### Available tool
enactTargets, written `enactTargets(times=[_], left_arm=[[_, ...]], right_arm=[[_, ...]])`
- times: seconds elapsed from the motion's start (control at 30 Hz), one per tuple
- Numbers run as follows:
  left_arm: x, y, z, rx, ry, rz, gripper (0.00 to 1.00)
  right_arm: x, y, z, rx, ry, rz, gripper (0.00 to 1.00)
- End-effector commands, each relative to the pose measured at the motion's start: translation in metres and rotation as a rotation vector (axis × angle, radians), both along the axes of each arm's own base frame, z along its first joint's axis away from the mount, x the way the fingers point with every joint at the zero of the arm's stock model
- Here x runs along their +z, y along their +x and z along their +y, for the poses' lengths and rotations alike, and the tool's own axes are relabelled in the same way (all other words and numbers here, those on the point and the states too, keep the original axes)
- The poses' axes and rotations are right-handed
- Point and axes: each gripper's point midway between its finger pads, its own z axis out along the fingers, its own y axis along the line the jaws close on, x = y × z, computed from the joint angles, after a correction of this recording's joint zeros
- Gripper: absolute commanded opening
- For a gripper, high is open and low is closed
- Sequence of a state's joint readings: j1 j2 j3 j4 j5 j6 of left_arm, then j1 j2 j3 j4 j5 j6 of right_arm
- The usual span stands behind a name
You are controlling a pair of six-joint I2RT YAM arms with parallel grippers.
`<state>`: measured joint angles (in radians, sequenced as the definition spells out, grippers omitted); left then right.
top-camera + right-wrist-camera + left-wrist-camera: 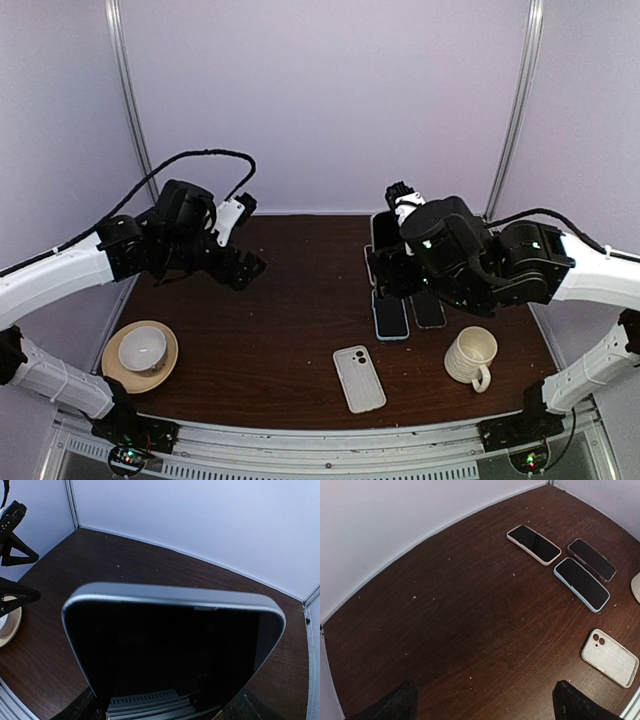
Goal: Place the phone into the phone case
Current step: Install the phone into the phone case.
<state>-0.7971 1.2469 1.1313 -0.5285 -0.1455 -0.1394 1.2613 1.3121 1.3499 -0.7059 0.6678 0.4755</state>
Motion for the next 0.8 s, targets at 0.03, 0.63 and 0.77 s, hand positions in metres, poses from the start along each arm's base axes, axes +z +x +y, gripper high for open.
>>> enactTargets(times=[0.03,0.63,0.77], left_arm=[[-0.046,-0.002,0.006,0.036,0.003,0.147,0.98],[-0.036,0.002,0.015,0.057,0.006,0.094,0.97],[-0.034,0.002,0.016,0.058,0.003,0.088,0.98]], right_arm=[[-0.013,-0.001,-0.001,-0.017,-0.035,0.038,0.00],[-0.180,-0.054,0.080,0.059,-0.027,0.413,0.00],[-0.208,-0.061,0.079,0.045,-0.075,0.452,0.00]])
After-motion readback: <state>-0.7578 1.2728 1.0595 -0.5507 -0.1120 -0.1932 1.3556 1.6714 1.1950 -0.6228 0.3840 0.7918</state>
